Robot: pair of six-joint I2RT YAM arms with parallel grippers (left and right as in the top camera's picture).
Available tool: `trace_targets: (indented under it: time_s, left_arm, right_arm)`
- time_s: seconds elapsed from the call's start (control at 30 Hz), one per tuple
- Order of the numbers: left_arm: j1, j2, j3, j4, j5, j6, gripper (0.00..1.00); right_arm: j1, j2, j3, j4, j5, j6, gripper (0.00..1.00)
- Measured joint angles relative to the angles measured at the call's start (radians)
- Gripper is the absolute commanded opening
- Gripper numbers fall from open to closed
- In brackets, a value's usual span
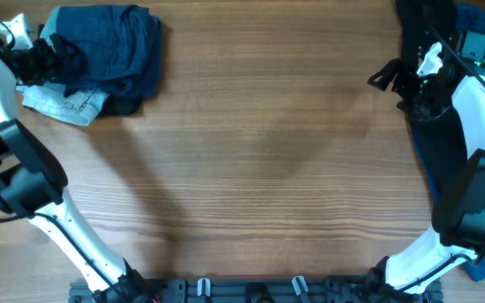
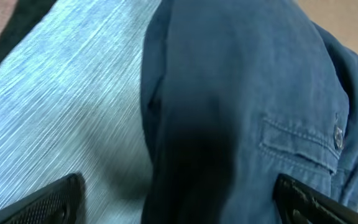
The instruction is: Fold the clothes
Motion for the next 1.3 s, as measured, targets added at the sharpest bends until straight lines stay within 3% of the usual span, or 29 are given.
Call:
trace_targets:
  time_s: [0.07,0.13,0.23,0.27,0.4,0.47,0.5,0.93,1.3]
  left_arm:
    - [-0.01,0.014,0.0,0.021,0.01,0.0,0.98]
    - [-0.024,0.022,0.0,0.035,0.013,0.0,0.91]
    - [-0.057,0.029,0.0,0.055,0.017,-0.003,0.66]
    - [-0.071,0.034,0.0,0.065,0.018,-0.011,0.53]
    - [-0.09,0.047,0.0,0.073,0.019,-0.012,0.39]
    - [-0.09,0.048,0.0,0.073,0.021,-0.01,0.09]
    - [-0.089,0.048,0.0,0.073,0.022,-0.013,0.04]
    - [-0.052,0.015,0.0,0.069,0.053,-0.014,0.04]
    - [-0.003,-0.065,0.0,0.068,-0.005,-0.006,0.04]
  right_arm:
    - [0.0,0.0,0.0,0.001,-0.006,0.005,0.99]
    - [0.0,0.0,0.0,0.008,-0.006,0.012,1.0]
    - [0.006,0.0,0.0,0.014,-0.006,0.02,1.0]
    - [0.008,0.0,0.0,0.016,-0.006,0.02,0.99]
    - [0.011,0.0,0.0,0.016,-0.009,0.027,0.99]
    - [0.011,0.0,0.0,0.016,-0.01,0.027,0.99]
    - [0.011,0.0,0.0,0.016,-0.01,0.027,0.99]
    - [0.011,0.0,0.0,0.016,-0.01,0.027,1.0]
    - [0.011,0.0,0.0,0.016,-0.01,0.027,1.0]
